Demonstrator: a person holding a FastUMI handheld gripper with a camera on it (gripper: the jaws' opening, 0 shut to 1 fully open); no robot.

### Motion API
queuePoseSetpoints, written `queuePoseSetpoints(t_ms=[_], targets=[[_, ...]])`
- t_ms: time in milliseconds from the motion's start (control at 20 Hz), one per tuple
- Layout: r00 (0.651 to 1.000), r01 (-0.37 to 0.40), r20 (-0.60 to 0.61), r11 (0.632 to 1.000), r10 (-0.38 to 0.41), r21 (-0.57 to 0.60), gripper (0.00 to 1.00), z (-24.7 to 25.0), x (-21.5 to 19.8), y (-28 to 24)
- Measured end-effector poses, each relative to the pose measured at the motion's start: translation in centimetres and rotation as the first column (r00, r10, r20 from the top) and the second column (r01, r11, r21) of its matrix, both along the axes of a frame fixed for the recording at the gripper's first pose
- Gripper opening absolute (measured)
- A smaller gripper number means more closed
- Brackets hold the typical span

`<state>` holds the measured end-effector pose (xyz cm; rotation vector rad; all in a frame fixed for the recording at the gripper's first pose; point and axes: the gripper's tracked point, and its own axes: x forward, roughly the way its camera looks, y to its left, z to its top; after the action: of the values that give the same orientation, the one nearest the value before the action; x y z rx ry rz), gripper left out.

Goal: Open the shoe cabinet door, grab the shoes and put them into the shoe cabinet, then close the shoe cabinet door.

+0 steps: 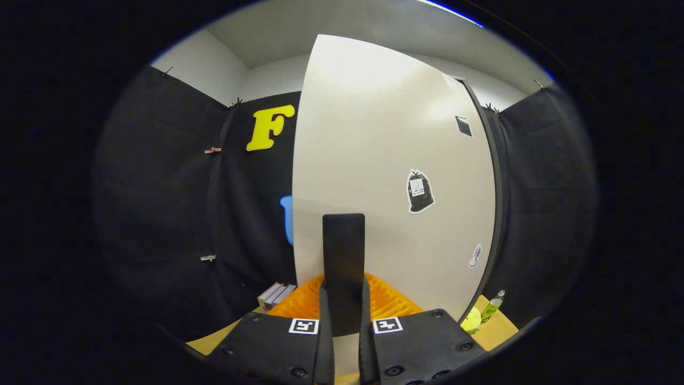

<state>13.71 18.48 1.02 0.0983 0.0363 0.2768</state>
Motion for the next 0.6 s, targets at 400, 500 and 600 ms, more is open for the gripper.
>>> queuePoseSetpoints(t_ms=[400, 500, 600], targets=[[0.999, 0.036, 0.019, 0.999, -0.036, 0.005, 0.21, 1.1, -3.9, -4.7], [0.998, 0.058, 0.017, 0.998, -0.058, 0.006, 0.21, 0.9, -4.2, -5.9], [0.996, 0.084, 0.015, 0.996, -0.084, 0.007, 0.21, 1.0, -4.6, -7.1]])
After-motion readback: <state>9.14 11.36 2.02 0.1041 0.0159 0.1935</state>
